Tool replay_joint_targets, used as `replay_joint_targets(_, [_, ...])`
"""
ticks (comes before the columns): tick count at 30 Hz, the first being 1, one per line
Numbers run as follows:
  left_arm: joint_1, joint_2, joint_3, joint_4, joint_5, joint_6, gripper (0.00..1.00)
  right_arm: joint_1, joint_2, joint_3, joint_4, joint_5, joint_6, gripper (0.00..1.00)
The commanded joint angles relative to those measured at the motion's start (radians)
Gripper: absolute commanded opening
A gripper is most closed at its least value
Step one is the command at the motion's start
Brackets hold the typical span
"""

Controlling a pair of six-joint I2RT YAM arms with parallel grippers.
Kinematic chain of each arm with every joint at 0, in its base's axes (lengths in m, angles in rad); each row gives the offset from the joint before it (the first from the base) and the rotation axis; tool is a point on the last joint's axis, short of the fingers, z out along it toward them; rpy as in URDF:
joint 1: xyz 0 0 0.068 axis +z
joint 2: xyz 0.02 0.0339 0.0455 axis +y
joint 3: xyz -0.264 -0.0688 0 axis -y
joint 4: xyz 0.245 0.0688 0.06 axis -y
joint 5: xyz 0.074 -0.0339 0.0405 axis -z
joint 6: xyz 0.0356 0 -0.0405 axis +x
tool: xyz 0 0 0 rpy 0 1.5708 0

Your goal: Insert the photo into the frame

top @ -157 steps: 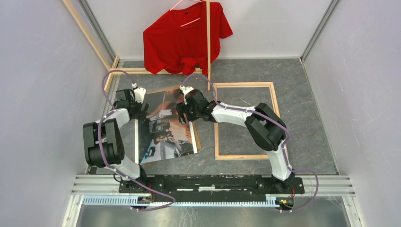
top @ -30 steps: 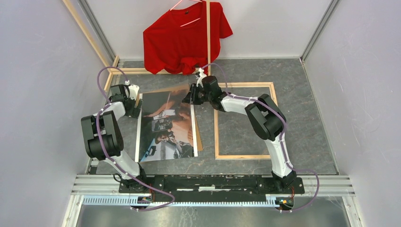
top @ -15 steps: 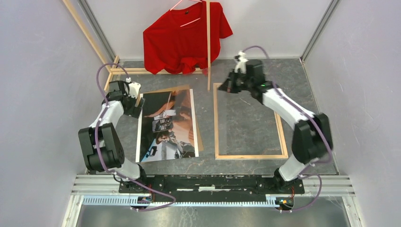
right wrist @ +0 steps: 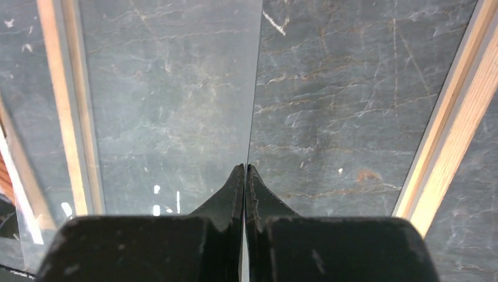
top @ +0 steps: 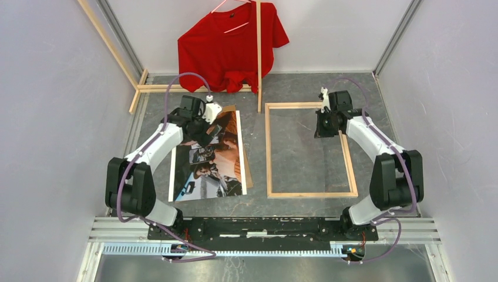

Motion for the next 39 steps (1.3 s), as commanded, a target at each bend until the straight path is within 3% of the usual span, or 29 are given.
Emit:
replay_joint_targets(1, [-0.073,0.047,0.056,-0.007,0.000,-0.075,1.00,-0.013,0.077,0.118,-0.046,0.088,-0.065,0.08])
replay_joint_targets(3, [-0.109,0.070,0.054,0.018,-0.002,-0.080,1.00,-0.019,0.101,0.129,-0.042,0.091,-0.058,0.25])
replay_joint_targets(5, [-0.142,0.105,0.051,0.042,-0.031,-0.086,1.00,-0.031,0.112,0.117,-0.027,0.079,-0.051,0.35])
replay_joint_targets(8, [-0.195,0.139,0.053,0.070,-0.046,-0.094,1.00,-0.057,0.102,0.074,0.004,0.073,-0.036,0.64])
replay_joint_targets(13, [-0.269,0.176,0.073,0.076,-0.069,-0.095,1.00,-0.113,0.013,-0.021,0.031,0.065,0.002,0.88])
replay_joint_targets(20, [-0.329,0.203,0.083,0.090,-0.082,-0.103,1.00,-0.217,-0.142,-0.258,0.070,-0.096,0.062,0.93])
replay_joint_targets(32, [-0.386,0.276,0.085,0.129,-0.106,-0.115,1.00,-0.220,-0.364,-0.505,0.002,-0.256,0.091,0.93])
replay_joint_targets(39, [-0.390,0.300,0.082,0.146,-0.106,-0.115,1.00,-0.220,-0.387,-0.600,0.016,-0.355,0.099,0.94])
